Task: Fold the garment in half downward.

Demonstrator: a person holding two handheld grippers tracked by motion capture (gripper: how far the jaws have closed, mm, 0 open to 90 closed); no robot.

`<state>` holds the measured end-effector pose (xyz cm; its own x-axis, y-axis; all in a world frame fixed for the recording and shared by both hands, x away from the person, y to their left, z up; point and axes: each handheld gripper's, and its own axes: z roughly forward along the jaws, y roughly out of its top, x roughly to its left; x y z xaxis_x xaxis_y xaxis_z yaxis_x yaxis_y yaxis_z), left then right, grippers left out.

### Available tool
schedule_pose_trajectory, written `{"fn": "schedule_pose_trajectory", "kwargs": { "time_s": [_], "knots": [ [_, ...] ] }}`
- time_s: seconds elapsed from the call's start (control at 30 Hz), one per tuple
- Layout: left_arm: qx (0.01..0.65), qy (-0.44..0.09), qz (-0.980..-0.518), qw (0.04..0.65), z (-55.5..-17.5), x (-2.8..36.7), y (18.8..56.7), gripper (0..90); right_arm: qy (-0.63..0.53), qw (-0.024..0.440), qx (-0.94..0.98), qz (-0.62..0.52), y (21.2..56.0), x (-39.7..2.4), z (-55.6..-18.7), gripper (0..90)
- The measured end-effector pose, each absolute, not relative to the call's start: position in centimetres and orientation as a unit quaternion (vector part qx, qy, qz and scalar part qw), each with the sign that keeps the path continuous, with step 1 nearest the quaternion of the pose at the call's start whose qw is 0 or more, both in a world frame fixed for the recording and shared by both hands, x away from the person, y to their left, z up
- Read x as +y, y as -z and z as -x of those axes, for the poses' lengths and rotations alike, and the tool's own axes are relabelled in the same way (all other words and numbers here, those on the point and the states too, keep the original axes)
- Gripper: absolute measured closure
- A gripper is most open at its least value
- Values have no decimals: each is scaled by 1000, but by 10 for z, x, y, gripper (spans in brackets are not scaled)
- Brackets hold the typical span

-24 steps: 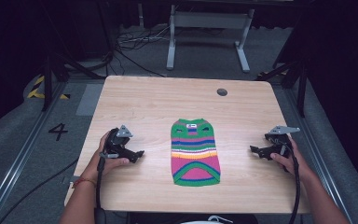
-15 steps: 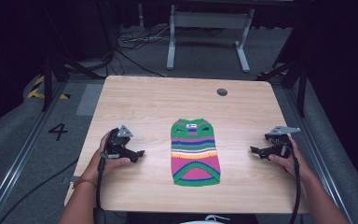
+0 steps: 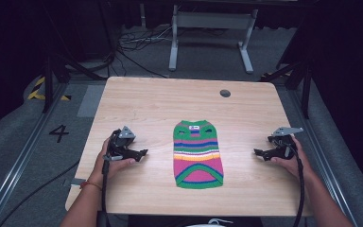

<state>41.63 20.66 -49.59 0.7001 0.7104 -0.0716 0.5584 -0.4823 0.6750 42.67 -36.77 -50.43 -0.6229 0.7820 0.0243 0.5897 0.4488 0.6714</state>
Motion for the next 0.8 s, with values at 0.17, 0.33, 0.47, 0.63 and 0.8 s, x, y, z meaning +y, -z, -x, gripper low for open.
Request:
{"fn": "schedule_pose_trajectory", "kwargs": {
  "time_s": [0.17, 0.33, 0.47, 0.63, 0.8],
  "knots": [
    [359, -128, -851, 361, -417, 202, 481, 251, -335, 149, 846, -388, 494, -358, -428, 271],
    [351, -123, -853, 365, -426, 192, 472, 264, -351, 150, 846, -373, 480, -345, -434, 276],
    [348, -127, -856, 361, -433, 184, 468, 271, -362, 146, 845, -365, 473, -332, -442, 290],
    [340, -121, -862, 357, -447, 170, 468, 303, -369, 142, 852, -342, 465, -308, -455, 344],
    [337, -127, -862, 358, -461, 158, 467, 327, -377, 141, 854, -329, 459, -288, -469, 382]
  ]
}}
